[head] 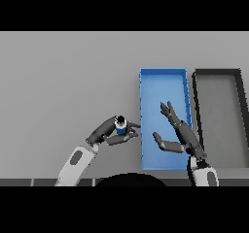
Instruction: Pick up the blue pipe and place it into the blue bin.
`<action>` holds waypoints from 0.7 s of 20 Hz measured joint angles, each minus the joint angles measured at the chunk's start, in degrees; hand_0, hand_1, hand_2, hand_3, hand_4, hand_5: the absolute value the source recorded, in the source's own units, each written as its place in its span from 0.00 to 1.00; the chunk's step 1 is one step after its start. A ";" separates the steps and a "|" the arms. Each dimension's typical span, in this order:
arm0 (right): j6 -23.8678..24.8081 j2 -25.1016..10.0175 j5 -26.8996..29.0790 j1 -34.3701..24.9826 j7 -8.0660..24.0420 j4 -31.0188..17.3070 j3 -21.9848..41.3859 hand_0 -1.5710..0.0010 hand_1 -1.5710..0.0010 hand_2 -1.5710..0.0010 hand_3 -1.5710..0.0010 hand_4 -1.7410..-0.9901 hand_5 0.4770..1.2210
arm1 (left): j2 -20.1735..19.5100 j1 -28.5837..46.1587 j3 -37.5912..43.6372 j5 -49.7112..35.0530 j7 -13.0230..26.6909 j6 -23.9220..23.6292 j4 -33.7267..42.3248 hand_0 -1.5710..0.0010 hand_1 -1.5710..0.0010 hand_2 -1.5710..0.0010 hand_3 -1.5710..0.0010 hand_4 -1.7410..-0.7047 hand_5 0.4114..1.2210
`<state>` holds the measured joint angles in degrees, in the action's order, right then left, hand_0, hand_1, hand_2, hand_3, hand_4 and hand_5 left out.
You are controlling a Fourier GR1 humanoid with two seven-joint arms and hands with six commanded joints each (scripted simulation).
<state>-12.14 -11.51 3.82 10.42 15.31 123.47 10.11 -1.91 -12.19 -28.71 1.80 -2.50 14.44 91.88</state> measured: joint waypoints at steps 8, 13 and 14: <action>-3.97 -0.99 1.14 -19.41 11.77 -2.14 7.54 1.00 1.00 0.97 1.00 0.60 0.11 | 1.18 -1.04 1.94 0.93 0.34 1.67 -1.19 0.00 0.00 0.00 0.00 0.26 1.00; -5.59 0.68 3.02 -27.51 13.55 -3.65 10.55 1.00 0.99 0.96 1.00 0.68 0.09 | 2.14 -0.94 3.12 0.60 0.15 3.34 -1.46 0.00 0.00 0.00 0.00 0.26 1.00; -5.48 0.89 3.11 -29.34 14.73 -3.80 10.87 0.99 0.99 0.96 1.00 0.69 0.08 | 2.75 -0.96 3.16 0.43 0.68 3.93 -2.09 0.00 0.00 0.00 0.00 0.26 1.00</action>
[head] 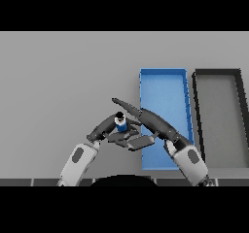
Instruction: Pick up the blue pipe and place it into the blue bin.
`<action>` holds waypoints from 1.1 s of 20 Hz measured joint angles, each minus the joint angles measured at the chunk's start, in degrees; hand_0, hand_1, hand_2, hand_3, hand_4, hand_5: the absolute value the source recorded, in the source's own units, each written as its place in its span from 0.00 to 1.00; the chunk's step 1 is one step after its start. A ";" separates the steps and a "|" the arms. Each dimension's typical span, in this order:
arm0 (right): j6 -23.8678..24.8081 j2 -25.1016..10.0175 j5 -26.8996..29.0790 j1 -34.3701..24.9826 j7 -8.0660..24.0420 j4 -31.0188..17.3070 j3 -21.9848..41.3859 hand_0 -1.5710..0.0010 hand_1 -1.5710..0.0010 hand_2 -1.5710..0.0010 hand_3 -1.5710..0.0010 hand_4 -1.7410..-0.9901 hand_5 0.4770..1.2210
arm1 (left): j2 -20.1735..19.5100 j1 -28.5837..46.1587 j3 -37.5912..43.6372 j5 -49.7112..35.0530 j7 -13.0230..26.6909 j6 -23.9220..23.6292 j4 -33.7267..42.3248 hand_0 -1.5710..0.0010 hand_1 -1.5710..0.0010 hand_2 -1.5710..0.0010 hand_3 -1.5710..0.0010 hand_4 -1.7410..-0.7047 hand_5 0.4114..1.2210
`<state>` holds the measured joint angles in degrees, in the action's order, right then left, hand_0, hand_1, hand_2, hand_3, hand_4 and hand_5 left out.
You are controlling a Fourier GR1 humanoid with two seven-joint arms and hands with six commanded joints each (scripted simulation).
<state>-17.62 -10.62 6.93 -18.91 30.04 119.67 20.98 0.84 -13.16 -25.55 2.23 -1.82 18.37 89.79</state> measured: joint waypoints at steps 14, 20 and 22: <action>-2.05 4.05 2.10 -11.62 3.07 -9.93 1.36 0.23 0.23 0.22 0.35 0.21 0.23 | 0.48 1.55 1.34 1.93 2.85 1.46 1.38 0.00 0.00 0.00 0.03 0.06 1.00; -0.01 4.08 1.76 -11.12 -1.62 -10.65 3.64 0.06 0.06 0.06 0.11 0.06 0.80 | 1.57 1.20 2.33 -1.15 1.84 2.64 1.11 0.00 0.00 0.00 0.09 0.02 1.00; -0.04 3.59 1.81 -10.96 -2.79 -10.75 4.43 0.04 0.04 0.04 0.07 0.04 0.87 | 1.33 1.64 2.11 -0.93 1.63 3.05 1.15 0.00 0.00 0.00 0.09 0.01 1.00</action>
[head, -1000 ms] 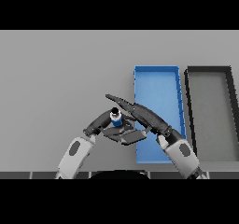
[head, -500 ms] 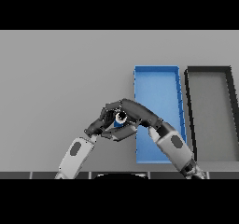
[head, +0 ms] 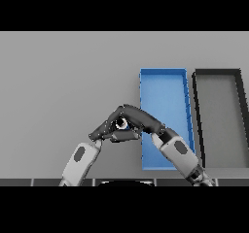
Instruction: Pick up the blue pipe and place it into the blue bin.
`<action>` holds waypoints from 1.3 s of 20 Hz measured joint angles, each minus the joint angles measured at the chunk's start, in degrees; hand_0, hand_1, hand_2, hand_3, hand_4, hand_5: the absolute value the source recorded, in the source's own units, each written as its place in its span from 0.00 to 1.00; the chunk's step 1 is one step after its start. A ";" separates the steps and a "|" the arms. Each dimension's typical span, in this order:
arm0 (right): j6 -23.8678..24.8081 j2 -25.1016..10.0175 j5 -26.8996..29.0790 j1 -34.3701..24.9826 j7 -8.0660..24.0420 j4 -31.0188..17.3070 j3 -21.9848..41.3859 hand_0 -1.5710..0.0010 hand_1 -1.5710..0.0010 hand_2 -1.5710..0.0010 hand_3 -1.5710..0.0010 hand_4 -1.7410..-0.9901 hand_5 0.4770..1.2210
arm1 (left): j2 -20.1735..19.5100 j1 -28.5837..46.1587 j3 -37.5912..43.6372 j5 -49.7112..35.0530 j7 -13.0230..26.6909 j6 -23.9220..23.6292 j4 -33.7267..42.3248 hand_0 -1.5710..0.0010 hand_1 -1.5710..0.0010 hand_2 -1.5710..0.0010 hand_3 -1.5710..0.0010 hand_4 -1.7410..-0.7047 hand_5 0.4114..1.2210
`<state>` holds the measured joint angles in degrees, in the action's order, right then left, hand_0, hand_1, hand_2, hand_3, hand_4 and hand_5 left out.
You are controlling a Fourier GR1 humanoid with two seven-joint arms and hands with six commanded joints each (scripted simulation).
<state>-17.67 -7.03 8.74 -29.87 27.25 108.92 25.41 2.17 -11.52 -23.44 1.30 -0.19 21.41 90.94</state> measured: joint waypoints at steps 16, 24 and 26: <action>3.80 1.93 -5.07 1.12 1.70 1.39 1.25 0.00 0.00 0.00 0.00 0.00 1.00 | -2.97 -0.73 1.08 5.76 2.10 1.25 1.20 0.90 0.91 0.91 0.92 0.73 0.36; 3.98 5.82 -0.20 1.08 2.64 2.03 -1.81 0.00 0.00 0.00 0.00 0.00 1.00 | -2.68 0.18 0.70 7.08 4.40 -0.38 -0.13 0.98 0.98 0.99 0.99 0.79 0.09; 5.18 6.22 3.58 -1.04 5.73 3.21 -4.60 0.00 0.00 0.00 0.00 0.00 1.00 | -2.65 -0.47 1.05 6.79 5.03 -0.18 -0.79 0.99 0.99 0.99 0.99 0.80 0.07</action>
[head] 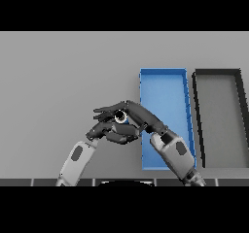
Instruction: Pick up the blue pipe and place it into the blue bin.
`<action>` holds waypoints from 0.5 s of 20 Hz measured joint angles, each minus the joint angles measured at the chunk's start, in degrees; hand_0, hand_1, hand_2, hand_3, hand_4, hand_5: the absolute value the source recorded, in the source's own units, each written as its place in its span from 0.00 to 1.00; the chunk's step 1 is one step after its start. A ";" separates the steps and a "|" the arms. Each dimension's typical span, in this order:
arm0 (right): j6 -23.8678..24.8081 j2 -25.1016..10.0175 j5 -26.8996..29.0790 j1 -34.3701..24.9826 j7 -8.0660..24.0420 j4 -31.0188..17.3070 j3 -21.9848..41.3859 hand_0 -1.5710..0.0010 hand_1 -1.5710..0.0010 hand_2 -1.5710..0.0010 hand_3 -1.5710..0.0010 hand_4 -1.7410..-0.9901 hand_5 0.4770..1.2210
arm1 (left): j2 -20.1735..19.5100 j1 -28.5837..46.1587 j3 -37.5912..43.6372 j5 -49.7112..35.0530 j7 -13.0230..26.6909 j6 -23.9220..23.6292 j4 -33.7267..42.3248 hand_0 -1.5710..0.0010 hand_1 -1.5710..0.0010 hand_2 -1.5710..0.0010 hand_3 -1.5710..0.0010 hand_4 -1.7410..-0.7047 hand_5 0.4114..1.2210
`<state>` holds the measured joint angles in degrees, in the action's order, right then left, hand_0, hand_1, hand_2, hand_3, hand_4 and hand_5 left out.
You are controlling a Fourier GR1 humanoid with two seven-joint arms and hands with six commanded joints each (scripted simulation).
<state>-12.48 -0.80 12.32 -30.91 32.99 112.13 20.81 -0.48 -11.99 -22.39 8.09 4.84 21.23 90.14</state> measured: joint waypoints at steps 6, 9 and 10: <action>9.19 -9.10 16.65 -16.80 1.61 -2.48 -5.40 0.00 0.00 0.00 0.00 0.00 1.00 | -0.18 0.08 -0.32 -0.30 0.58 0.79 0.12 1.00 1.00 1.00 1.00 0.81 0.03; 12.51 -13.06 16.96 -24.41 0.68 -5.27 -12.76 0.00 0.00 0.00 0.00 0.00 1.00 | -0.74 1.06 -0.17 -0.76 1.06 0.83 1.75 1.00 1.00 1.00 1.00 0.81 0.03; 13.20 -14.66 15.97 -25.26 0.91 -5.72 -14.17 0.00 0.00 0.00 0.00 0.00 1.00 | -0.84 0.88 -0.29 -0.50 1.72 0.83 1.80 1.00 1.00 1.00 1.00 0.81 0.02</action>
<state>0.72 -15.46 28.29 -56.17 33.90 106.40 6.65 -1.32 -11.11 -22.68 7.59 6.56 22.06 91.95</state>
